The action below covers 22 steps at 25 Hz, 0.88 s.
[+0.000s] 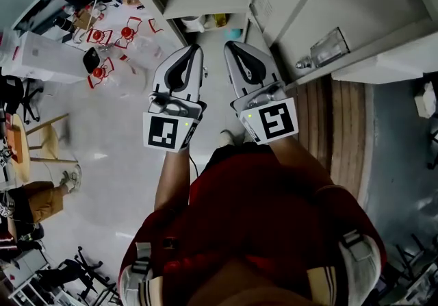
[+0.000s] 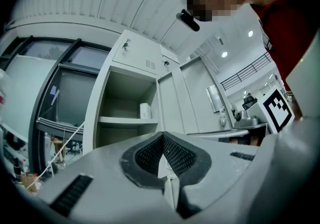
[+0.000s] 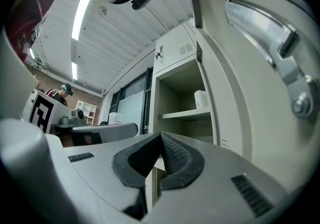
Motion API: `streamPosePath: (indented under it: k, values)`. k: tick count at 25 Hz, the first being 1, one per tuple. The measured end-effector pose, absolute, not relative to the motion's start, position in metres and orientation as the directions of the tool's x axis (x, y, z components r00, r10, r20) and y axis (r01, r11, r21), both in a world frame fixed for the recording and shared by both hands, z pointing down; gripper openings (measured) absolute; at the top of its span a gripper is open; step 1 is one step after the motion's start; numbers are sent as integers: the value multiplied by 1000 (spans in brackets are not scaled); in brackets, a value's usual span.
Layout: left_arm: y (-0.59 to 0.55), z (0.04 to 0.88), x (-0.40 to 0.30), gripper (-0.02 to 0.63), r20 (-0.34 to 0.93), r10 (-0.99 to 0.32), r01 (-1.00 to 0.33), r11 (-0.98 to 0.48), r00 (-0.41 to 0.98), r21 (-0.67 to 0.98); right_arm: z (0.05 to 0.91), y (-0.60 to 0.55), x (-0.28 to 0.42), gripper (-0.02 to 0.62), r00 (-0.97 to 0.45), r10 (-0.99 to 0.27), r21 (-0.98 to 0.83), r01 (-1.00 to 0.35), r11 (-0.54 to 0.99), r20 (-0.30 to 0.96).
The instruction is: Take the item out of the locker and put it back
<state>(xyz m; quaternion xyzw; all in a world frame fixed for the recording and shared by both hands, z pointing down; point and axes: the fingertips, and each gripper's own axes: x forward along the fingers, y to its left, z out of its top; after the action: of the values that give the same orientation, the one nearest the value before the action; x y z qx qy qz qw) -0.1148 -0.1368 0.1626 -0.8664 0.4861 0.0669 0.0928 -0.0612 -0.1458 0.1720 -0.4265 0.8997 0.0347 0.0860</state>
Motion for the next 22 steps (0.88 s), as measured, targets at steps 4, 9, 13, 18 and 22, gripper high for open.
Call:
streamPosePath:
  k: [4,9,13,18,22]
  values:
    - [-128,159,-112,8,-205,-826,-851,-516,525,-103,166,-139,-57,-3,-620,-762,-5,-775,632,-187]
    - [-119,158,-116,8,-192,-829,-851,-513,525,-110,162,-132,-56,-3,-626,-756,20,-772,635,-188]
    - [-117,159,-122,8,-190,-836,-857,-504,515,-107,163,-128,-59,-3,-636,-749,29,-766,642,-187]
    - [-118,158,-123,8,-195,-832,-854,-509,520,-108,162,-127,-60,-3,-637,-748,33,-765,643,-187]
    - [-118,161,-123,8,-195,-827,-849,-519,528,-100,162,-126,-61,-3,-636,-749,37,-766,641,-184]
